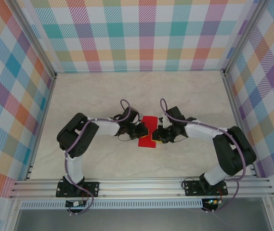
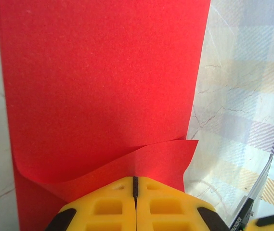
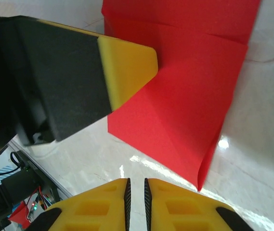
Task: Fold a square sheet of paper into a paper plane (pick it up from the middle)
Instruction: Fold the triangle a second time at the center of the table.
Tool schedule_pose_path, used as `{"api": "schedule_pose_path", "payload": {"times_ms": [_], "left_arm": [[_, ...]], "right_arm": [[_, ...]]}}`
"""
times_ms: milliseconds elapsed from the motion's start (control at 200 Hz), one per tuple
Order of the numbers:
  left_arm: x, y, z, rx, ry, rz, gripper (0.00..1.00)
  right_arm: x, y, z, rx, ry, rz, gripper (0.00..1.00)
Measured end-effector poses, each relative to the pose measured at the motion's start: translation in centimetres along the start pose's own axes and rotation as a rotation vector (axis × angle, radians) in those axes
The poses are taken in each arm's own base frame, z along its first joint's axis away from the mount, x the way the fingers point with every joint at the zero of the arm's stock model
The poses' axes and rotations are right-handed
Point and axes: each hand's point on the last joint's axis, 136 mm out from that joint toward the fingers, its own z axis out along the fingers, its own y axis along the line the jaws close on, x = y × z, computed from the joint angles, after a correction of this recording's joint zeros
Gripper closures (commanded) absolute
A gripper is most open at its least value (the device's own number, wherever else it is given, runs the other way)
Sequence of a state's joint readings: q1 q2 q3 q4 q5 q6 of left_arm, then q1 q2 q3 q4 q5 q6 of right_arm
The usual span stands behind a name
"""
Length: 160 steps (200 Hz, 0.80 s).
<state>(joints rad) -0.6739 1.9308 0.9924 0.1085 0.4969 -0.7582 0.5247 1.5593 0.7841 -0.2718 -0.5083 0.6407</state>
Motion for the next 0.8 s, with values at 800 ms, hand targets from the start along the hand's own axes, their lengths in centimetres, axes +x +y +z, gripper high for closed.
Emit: {"api": "schedule_pose_path", "payload": {"times_ms": [800], "left_arm": [[-0.2,-1.7,-1.2,0.032,-0.023,0.037,0.88]], "right_arm": [[0.4,-3.1,3.0,0.085,0.092,0.053,0.90]]}}
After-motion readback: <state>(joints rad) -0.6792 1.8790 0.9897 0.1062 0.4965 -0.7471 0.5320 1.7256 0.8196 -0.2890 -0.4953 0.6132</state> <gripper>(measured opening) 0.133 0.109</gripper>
